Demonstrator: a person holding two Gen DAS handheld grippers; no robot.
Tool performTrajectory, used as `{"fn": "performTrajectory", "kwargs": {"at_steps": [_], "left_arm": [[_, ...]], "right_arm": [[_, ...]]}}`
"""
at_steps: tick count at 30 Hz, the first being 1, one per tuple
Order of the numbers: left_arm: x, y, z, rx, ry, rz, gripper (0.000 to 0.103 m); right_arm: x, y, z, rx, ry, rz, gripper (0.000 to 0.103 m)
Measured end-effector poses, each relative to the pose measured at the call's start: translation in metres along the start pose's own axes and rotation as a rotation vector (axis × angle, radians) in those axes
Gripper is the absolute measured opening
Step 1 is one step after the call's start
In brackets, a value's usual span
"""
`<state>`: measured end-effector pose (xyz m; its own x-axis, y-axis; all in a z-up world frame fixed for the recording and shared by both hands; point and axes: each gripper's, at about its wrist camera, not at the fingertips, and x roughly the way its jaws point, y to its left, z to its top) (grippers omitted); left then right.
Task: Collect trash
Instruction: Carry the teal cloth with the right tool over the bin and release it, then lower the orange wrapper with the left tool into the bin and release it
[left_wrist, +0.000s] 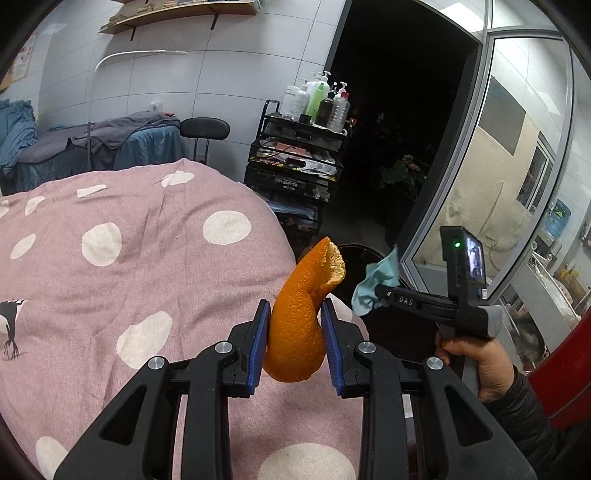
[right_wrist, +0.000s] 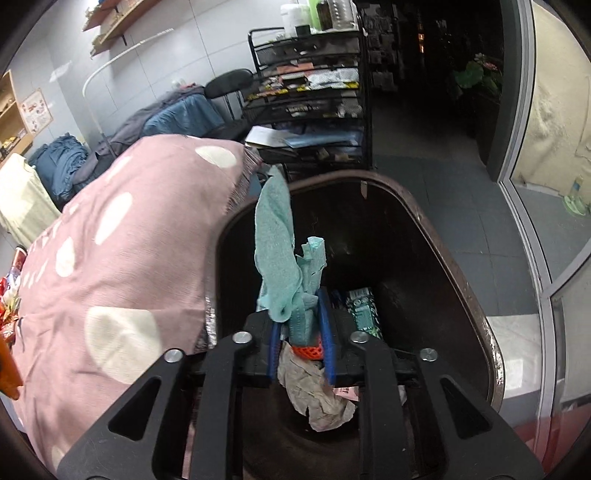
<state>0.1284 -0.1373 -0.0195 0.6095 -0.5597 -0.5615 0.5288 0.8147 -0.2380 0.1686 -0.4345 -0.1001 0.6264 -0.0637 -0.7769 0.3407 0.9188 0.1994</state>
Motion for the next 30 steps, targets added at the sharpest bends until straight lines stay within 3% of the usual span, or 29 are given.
{"fn": "performTrajectory", "kwargs": {"at_steps": [2,3,8,13,21,30], "left_arm": [[-0.001,0.0,-0.001,-0.002,-0.001,0.001,0.029],[-0.001,-0.001,-0.001,-0.003,-0.001,0.001,0.029],[-0.003,-0.004,-0.001,0.002,-0.004,0.0,0.029],[-0.003,-0.01,0.0,0.019,-0.004,-0.012,0.029],[0.012,-0.029,0.008,0.063,0.01,-0.053,0.029],[0.051,-0.058,0.017,0.134,0.079,-0.098,0.029]], "right_arm": [[0.003,-0.001,-0.005,-0.001,0.011,-0.005,0.044],[0.005,-0.001,-0.006,-0.003,0.013,-0.006,0.056],[0.004,-0.004,-0.018,0.004,0.013,-0.01,0.072],[-0.007,-0.007,-0.025,0.02,-0.015,0.006,0.075],[-0.043,-0.013,-0.03,0.061,-0.15,0.017,0.082],[-0.083,-0.02,-0.024,0.095,-0.295,-0.048,0.091]]}}
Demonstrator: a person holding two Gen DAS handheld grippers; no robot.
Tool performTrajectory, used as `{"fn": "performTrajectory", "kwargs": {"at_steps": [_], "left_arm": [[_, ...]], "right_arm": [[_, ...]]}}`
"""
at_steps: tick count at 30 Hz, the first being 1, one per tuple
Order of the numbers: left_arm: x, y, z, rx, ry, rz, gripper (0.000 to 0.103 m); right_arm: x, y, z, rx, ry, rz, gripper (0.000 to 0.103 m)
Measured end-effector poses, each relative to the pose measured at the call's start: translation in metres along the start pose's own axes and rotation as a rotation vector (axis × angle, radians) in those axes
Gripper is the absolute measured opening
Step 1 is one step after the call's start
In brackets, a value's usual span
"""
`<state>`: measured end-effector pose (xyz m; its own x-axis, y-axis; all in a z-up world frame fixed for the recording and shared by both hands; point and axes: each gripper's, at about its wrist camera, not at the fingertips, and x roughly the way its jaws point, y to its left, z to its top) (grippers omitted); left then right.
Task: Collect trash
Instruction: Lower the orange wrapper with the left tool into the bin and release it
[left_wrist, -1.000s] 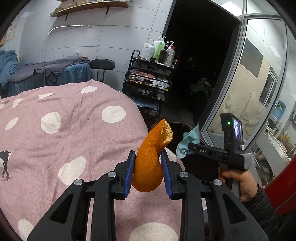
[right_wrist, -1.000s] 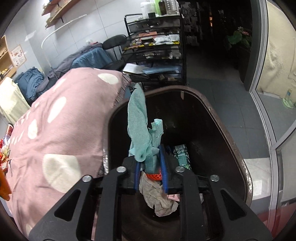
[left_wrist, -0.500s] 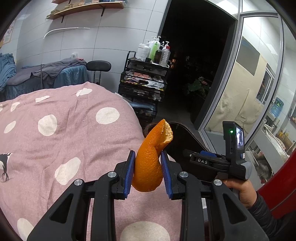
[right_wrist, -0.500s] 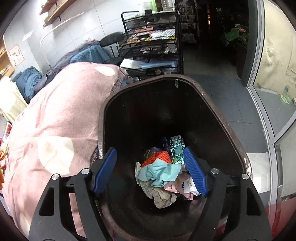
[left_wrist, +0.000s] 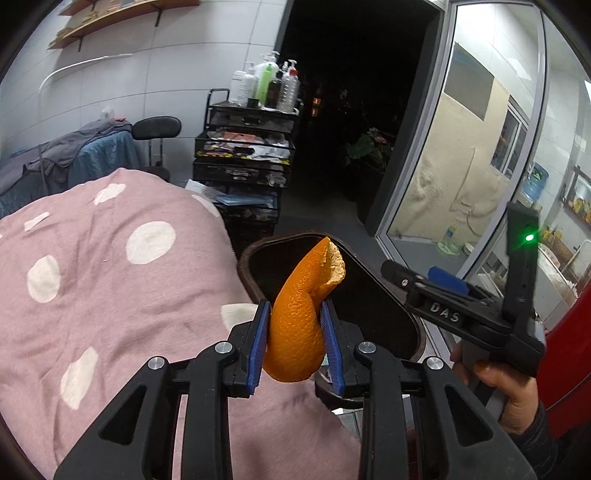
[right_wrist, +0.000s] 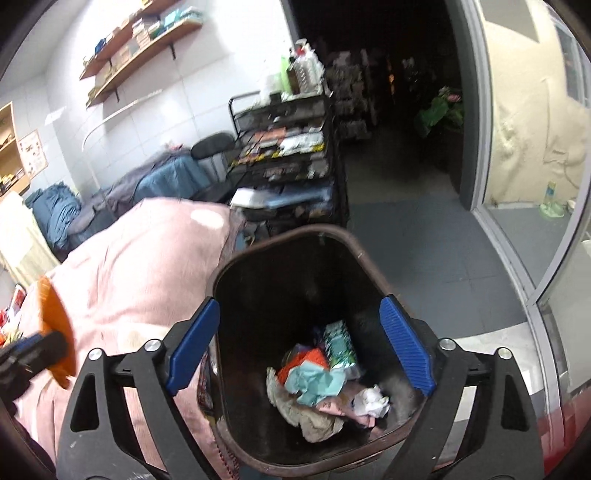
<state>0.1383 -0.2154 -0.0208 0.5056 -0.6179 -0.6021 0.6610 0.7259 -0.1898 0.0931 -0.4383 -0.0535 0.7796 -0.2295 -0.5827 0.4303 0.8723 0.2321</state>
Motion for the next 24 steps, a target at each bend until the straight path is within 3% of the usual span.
{"fn": "performTrajectory", "kwargs": {"at_steps": [20,22,24], "left_arm": [[0.099,-0.035,0.012,0.062,0.228,-0.029,0.031],[0.103,-0.038,0.013,0.074,0.224,-0.019,0.038],[0.104,-0.039,0.014,0.069,0.217,-0.024,0.058]], "right_arm": [[-0.019,-0.049,0.021,0.128,-0.062,-0.11,0.095],[-0.019,-0.053,0.021,0.137,-0.06,-0.119,0.095],[-0.018,-0.056,0.022,0.146,-0.059,-0.124,0.095]]}}
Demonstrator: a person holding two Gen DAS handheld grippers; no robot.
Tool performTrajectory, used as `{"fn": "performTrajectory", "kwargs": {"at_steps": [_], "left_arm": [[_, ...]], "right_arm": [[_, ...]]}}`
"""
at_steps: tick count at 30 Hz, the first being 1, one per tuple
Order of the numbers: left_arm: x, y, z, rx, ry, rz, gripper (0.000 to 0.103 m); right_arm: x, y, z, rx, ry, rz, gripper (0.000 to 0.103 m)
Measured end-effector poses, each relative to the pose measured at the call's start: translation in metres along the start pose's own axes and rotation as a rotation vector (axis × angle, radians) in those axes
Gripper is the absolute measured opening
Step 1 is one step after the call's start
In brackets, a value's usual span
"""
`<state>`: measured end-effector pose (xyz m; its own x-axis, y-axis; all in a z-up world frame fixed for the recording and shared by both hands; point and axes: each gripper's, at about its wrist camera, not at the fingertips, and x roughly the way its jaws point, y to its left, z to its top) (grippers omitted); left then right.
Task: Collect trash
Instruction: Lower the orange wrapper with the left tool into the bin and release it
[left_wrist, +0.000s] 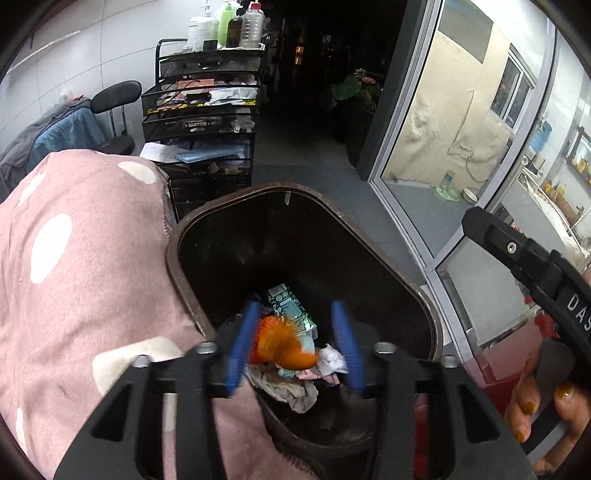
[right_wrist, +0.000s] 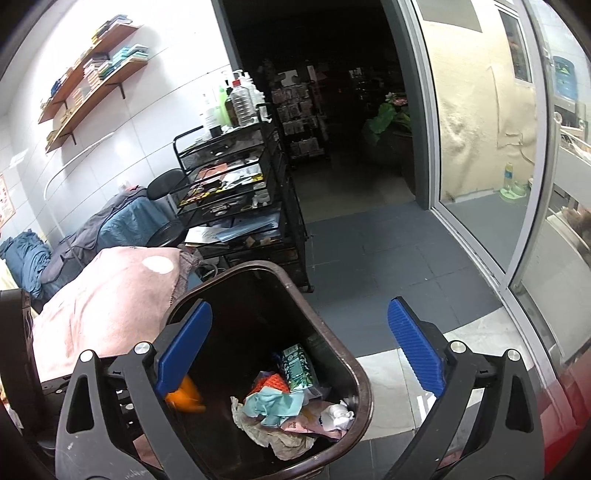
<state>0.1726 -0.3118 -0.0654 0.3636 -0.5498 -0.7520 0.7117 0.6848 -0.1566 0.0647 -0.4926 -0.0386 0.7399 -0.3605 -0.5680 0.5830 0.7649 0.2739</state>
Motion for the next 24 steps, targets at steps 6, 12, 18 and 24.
{"fn": "performTrajectory", "kwargs": {"at_steps": [6,12,18,24], "left_arm": [[-0.004,-0.001,-0.001,-0.005,-0.039,0.005,0.086],[-0.027,-0.004,-0.007,0.01,-0.116,0.027,0.095],[-0.067,0.006,-0.016,-0.03,-0.231,0.048,0.097],[-0.106,0.026,-0.034,-0.093,-0.334,0.086,0.098]], "right_arm": [[0.003,-0.002,0.0,-0.005,-0.001,-0.011,0.096],[0.002,-0.002,-0.004,-0.005,0.002,-0.018,0.097],[0.001,0.005,-0.01,-0.028,0.007,0.006,0.097],[-0.009,0.025,-0.018,-0.085,-0.027,0.047,0.097]]}}
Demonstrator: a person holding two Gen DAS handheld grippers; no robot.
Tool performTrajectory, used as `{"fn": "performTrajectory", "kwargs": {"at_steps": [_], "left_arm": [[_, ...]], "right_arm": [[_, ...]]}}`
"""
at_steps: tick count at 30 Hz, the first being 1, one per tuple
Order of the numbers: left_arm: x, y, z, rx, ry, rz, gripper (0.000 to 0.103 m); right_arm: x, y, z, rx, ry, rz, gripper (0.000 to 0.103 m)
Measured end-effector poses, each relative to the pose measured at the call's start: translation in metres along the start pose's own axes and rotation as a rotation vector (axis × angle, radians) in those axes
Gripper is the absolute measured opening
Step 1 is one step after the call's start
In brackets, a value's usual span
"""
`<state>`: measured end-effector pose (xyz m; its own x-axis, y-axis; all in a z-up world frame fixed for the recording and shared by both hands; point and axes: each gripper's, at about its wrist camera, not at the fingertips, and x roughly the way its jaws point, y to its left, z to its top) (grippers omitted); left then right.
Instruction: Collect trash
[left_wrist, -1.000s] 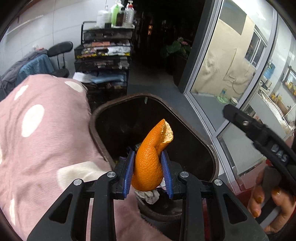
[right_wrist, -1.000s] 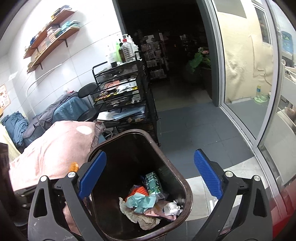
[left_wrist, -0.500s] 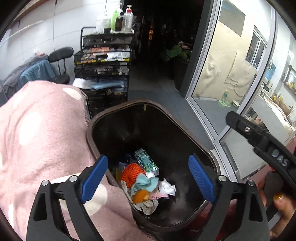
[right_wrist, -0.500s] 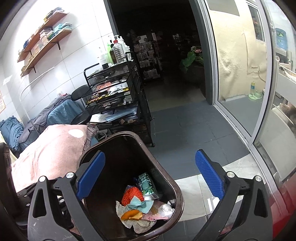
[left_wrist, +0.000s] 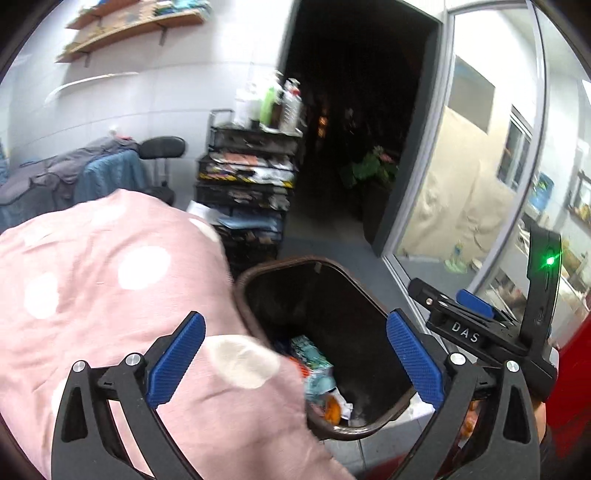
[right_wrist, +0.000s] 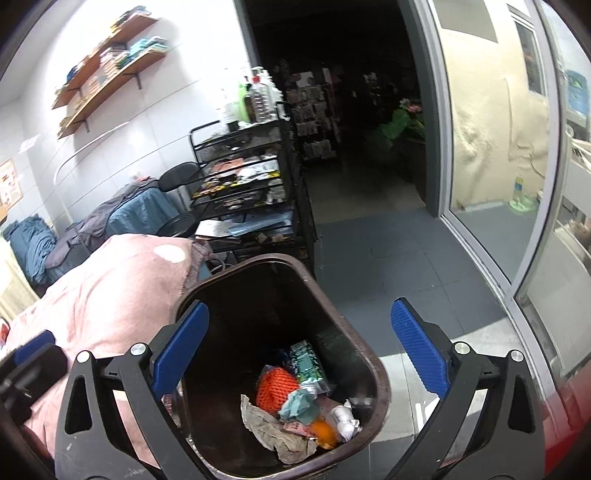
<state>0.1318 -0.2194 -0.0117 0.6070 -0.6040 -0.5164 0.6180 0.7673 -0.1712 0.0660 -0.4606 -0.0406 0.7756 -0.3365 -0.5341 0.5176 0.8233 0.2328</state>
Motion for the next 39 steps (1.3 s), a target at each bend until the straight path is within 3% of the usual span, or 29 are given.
{"fn": "performTrajectory", "kwargs": {"at_steps": [10,15,25,39], "left_arm": [[-0.057,0.047,-0.017,-0.118,-0.118,0.146,0.098],[-0.083,0.058,-0.025,-0.126,-0.173,0.241,0.098],[-0.128,0.072,-0.043,-0.138,-0.251,0.425,0.098],[-0.155,0.074,-0.06,-0.143,-0.322,0.52,0.098]], "right_arm": [[-0.029,0.042,-0.012,-0.067,-0.089,0.066,0.098],[-0.05,0.074,-0.026,-0.152,-0.151,0.104,0.098],[-0.085,0.123,-0.056,-0.282,-0.181,0.203,0.098],[-0.129,0.156,-0.084,-0.382,-0.274,0.326,0.098]]}}
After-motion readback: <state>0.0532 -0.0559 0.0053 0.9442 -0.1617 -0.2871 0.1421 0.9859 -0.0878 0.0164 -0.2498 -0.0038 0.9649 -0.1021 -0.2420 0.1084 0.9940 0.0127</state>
